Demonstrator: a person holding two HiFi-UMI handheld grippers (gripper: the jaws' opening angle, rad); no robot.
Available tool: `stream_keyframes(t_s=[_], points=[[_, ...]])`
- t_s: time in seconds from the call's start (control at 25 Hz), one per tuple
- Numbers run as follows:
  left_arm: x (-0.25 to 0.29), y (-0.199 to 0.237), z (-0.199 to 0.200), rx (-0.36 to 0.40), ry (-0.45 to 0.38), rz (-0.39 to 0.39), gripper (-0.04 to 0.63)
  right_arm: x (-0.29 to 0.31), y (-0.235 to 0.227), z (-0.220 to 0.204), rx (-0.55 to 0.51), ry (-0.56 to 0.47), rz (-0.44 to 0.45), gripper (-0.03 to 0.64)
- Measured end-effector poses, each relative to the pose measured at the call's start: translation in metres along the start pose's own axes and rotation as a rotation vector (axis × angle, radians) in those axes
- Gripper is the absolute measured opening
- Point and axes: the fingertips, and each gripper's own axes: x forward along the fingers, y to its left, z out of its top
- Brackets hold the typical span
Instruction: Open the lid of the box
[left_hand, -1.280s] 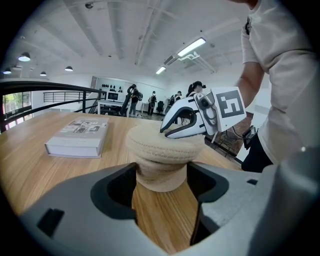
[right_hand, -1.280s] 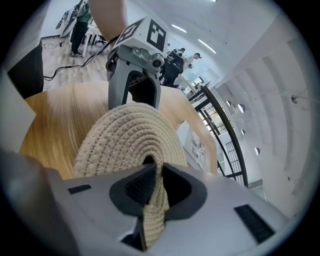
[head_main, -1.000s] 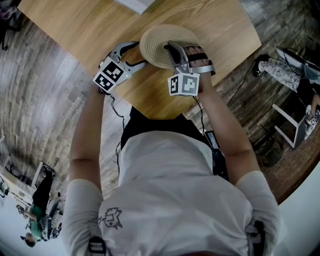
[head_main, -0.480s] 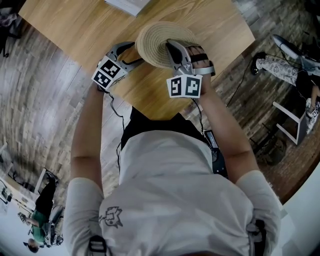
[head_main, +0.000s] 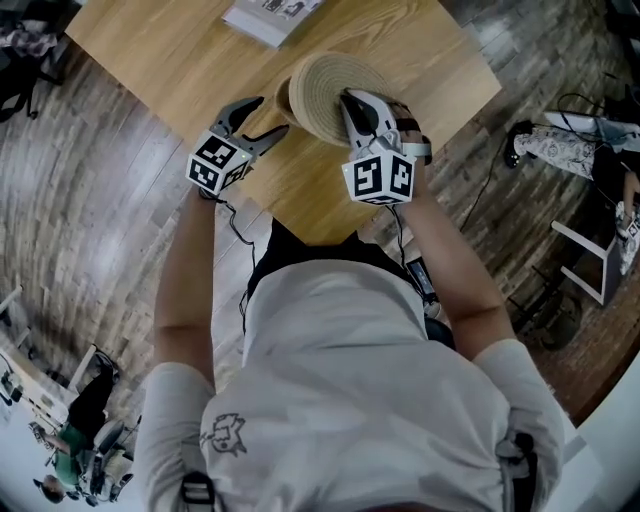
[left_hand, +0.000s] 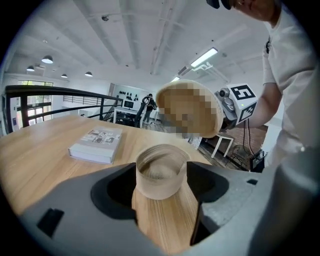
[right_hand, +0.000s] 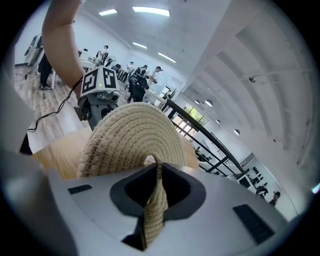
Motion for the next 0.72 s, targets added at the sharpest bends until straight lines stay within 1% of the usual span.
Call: stream_keyframes(t_s=[0.2,0.4,0.6,0.72], points=[[-0.017,-0.031,0.027,-0.023,-0.064,0.064,0.31,-0.027,-0.003,0.002,0.079,-0.058,0.014,0.038],[-0.03,-0.068,0.057,-0.049,-0.129,0.119,0.31,-0.06,-0.008,0.0,0.175,-0.12,0.054,0.037],[-0.032,-0.109,0.087,-0.043,-0.174,0.163,0.31,-0.1,-0.021,0.001,0.277,-0.191,0.079,0.037],[-0.036,-0.125,0.105,-0.09,-0.234,0.208,0.305,-0.121,-0.027,0.004,0.318,-0.248,0.095,0.037]])
